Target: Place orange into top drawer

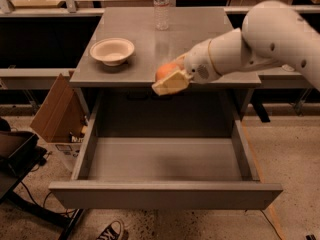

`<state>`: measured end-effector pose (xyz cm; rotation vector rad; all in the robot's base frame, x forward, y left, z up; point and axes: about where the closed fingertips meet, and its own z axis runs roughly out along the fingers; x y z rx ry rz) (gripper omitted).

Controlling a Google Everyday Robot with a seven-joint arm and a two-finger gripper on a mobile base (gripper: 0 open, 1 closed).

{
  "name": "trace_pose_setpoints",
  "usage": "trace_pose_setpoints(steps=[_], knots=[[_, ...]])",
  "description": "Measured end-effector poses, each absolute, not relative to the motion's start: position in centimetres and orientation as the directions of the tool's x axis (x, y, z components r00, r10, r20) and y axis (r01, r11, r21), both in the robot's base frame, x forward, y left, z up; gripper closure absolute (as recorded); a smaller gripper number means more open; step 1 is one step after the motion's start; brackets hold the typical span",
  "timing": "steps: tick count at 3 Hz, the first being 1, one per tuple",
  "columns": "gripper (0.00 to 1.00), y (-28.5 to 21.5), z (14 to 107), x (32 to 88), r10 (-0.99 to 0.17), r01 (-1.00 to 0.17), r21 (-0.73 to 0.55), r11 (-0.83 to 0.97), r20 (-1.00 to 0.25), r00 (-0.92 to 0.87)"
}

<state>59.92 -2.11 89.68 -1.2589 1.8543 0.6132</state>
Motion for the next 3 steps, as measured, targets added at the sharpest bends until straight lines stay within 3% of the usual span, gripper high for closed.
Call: trace_pose_setpoints(steps=[1,3], knots=[[1.0,-0.4,78.5,55.6,-0.573,-0.941,0.085,0.327,-0.774,-0.269],[1.0,-0.9,65.5,55.1,-0.57,-0.915,0.203,0.348,-0.73,-0.379]])
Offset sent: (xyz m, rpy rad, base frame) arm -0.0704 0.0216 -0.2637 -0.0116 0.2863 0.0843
